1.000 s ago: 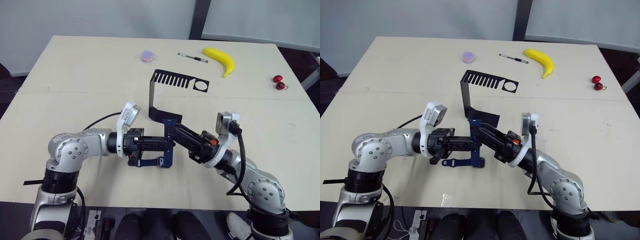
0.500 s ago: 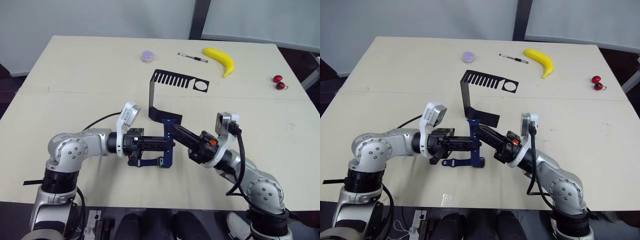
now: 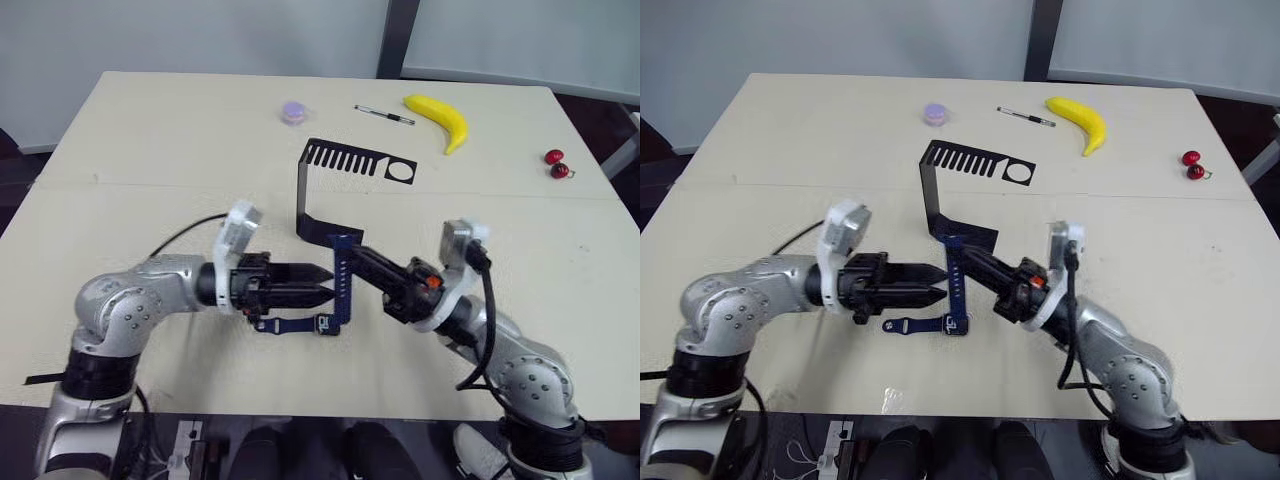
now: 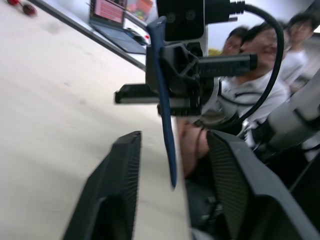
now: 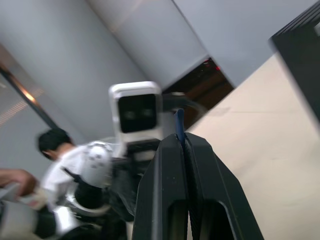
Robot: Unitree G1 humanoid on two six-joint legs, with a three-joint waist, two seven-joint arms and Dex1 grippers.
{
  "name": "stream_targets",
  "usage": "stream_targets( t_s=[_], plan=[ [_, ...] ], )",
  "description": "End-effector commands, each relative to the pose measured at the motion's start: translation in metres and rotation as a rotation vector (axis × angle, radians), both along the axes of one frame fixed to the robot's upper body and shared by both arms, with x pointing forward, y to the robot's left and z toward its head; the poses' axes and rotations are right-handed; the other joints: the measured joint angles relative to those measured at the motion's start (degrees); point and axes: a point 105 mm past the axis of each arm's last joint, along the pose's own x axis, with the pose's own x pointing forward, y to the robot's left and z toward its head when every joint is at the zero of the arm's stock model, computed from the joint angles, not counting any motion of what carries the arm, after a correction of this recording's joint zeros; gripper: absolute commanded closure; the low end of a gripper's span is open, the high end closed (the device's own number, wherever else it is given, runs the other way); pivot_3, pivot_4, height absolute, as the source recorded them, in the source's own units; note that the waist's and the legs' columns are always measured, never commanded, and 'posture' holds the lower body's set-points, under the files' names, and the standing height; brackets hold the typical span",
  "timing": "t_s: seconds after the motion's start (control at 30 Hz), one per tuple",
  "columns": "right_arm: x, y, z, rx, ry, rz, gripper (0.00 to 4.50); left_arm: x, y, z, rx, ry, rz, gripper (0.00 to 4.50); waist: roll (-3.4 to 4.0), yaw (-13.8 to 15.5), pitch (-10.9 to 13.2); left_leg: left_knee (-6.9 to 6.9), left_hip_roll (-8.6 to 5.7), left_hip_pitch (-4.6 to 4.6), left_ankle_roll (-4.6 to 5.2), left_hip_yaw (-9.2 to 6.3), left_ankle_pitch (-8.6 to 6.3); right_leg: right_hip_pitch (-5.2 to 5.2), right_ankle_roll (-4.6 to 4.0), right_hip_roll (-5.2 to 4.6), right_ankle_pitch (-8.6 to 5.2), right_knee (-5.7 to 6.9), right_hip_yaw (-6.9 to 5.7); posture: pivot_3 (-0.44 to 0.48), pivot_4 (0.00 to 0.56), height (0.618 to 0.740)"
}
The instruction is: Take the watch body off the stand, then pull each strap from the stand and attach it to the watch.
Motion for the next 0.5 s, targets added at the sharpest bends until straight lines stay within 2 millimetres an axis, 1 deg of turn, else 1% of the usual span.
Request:
stream_targets(
  t_s=[0.03,0.07,0.17,0.23,0.3,0.37,0.4,0.47,0.5],
  plan=[
    [-0.012,-0.013,0.01,-0.113,-0.186,-0.05,4.5,0.004,0.024,-0.009,0.164,-0.268,0.001,0.44,0.0,0.1,0.0,-0.04,-0.01,0.01,-0.01,0.01,0.01,0.01,0.0,0.0,0.0,-0.03,0.01,0.0,0.15,0.74],
    [-0.013,-0.018,0.006,-0.166,-0.216,-0.066,4.5,0.005,0.032,-0.014,0.199,-0.314,0.007,0.03,0.01,0.1,0.0,-0.06,-0.03,0.02,-0.01,0.01,0.01,0.02,0.0,-0.02,0.0,-0.04,0.01,0.0,0.15,0.74],
    [-0.014,-0.039,-0.006,-0.301,-0.281,-0.132,4.5,0.009,0.056,-0.027,0.267,-0.385,0.048,0.03,0.01,0.3,0.0,-0.15,-0.14,0.02,-0.01,0.06,0.01,0.03,0.0,-0.14,0.0,-0.15,0.02,0.0,0.15,0.74],
    [-0.014,-0.057,-0.015,-0.377,-0.291,-0.176,4.5,0.01,0.073,-0.038,0.335,-0.405,0.065,0.03,0.01,0.4,0.0,-0.14,-0.2,0.0,-0.01,0.06,0.01,0.03,0.0,-0.2,0.0,-0.16,0.02,0.0,0.15,0.74],
    [-0.015,-0.073,-0.024,-0.451,-0.297,-0.212,4.5,0.011,0.085,-0.048,0.395,-0.41,0.07,0.03,0.01,0.5,0.0,-0.14,-0.22,0.0,0.0,0.06,0.0,0.04,0.0,-0.24,0.0,-0.16,0.01,0.0,0.15,0.74],
    [-0.016,-0.091,-0.031,-0.493,-0.286,-0.269,4.5,0.009,0.088,-0.052,0.41,-0.412,0.068,0.03,0.01,0.7,0.0,-0.14,-0.25,0.01,0.0,0.06,0.0,0.06,0.0,-0.28,0.0,-0.15,0.0,0.0,0.15,0.74],
    [-0.016,-0.098,-0.033,-0.501,-0.279,-0.298,4.5,0.007,0.086,-0.053,0.406,-0.412,0.062,0.03,0.01,0.8,0.0,-0.14,-0.27,0.01,0.0,0.06,0.0,0.05,0.0,-0.32,0.0,-0.13,-0.01,0.0,0.15,0.74],
    [-0.018,-0.107,-0.036,-0.515,-0.271,-0.337,4.5,0.003,0.075,-0.055,0.386,-0.404,0.042,0.03,0.01,1.0,0.0,-0.14,-0.28,0.01,0.0,0.07,0.0,0.06,0.01,-0.36,0.0,-0.07,-0.03,0.0,0.15,0.74],
    [-0.02,-0.108,-0.038,-0.519,-0.268,-0.342,4.5,0.002,0.068,-0.056,0.38,-0.402,0.028,0.03,0.01,1.1,0.0,-0.14,-0.29,0.01,0.0,0.07,0.0,0.06,0.01,-0.38,0.0,0.0,-0.03,0.0,0.15,0.74]
  ],
)
